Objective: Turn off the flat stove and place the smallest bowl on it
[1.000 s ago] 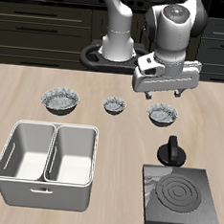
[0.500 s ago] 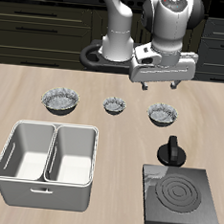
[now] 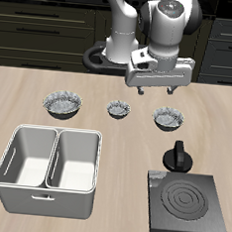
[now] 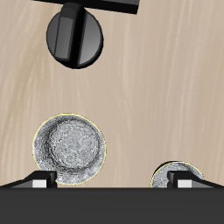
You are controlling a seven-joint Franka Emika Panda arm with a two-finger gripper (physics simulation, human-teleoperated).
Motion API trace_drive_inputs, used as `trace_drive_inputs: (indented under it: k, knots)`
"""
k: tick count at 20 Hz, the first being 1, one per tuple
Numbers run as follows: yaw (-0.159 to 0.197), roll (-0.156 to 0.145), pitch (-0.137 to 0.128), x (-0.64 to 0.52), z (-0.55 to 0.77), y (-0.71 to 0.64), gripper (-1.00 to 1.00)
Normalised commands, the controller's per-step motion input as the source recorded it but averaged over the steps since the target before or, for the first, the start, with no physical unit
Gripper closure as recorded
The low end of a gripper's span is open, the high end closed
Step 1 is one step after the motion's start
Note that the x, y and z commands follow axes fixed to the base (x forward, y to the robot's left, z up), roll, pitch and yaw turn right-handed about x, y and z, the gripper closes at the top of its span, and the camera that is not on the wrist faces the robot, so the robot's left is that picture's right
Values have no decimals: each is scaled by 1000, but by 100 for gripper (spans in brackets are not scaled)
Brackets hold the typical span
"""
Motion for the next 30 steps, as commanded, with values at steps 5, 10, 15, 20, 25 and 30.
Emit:
trace_drive_inputs:
  k: [5, 10, 15, 20, 25, 30]
  knots:
    - [2, -30, -20, -192, -72, -323, -100]
    - [5, -28, -33, -236, -51, -287, -100]
    - [-23, -22, -19, -272, -94, -367, -100]
    - [-17, -33, -6, -151, -138, -259, -100]
    - [-11, 8, -2, -180, -122, -59, -100]
    - [2, 58, -39, -297, -82, 156, -100]
